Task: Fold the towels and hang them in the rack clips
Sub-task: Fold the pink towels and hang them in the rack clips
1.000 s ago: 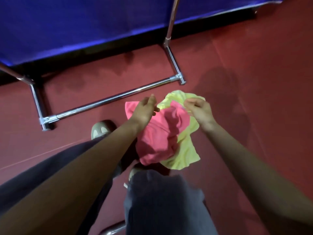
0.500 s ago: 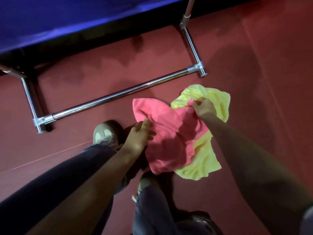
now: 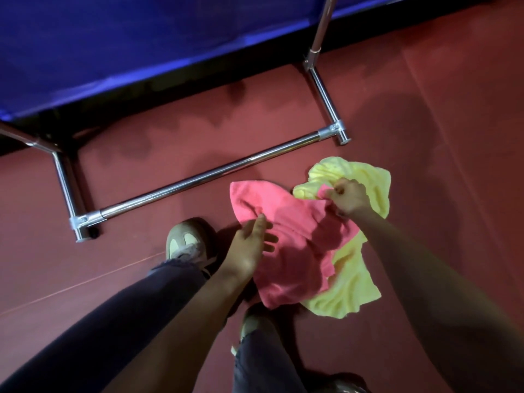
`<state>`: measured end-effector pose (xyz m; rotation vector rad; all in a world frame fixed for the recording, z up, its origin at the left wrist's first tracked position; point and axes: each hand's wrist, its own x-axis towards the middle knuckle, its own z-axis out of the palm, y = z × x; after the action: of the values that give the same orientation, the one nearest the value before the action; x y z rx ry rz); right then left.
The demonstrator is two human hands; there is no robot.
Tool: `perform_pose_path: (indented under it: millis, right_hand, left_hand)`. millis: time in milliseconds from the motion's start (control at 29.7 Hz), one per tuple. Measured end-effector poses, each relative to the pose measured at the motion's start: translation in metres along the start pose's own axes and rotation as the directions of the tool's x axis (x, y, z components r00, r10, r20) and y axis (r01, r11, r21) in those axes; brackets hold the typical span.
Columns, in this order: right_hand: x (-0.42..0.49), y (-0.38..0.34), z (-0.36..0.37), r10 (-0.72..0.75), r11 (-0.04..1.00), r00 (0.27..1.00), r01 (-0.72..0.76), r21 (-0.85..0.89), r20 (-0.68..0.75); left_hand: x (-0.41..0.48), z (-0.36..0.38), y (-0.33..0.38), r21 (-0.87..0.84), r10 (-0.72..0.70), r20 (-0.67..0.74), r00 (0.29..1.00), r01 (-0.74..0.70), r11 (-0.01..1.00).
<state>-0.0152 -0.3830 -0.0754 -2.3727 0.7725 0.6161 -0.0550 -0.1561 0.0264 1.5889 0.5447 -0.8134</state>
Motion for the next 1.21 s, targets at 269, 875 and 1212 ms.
perform_pose_path:
  millis: [269,875,1212]
  right_hand:
    - [-0.078,-0.007,-0.056,-0.328,0.932,0.938,0.341,0.125,-0.112]
    - [-0.203,-0.071,-0.181,-0.73,0.683,0.619,0.674,-0.28,-0.292]
    - [-0.329,-0.172,-0.287,-0.729,0.452,0.618,0.758,0.47,-0.295]
  left_hand:
    - [-0.03,0.005,0.031,0.049,0.066,0.025,0.998,-0.067,0.997]
    - [-0.152,0.003,0.109,-0.002,0.311,0.103,0.945,-0.313,0.95]
    - [-0.262,-0.007,0.208,0.089,0.759,0.239,0.605,-0.792,0.604]
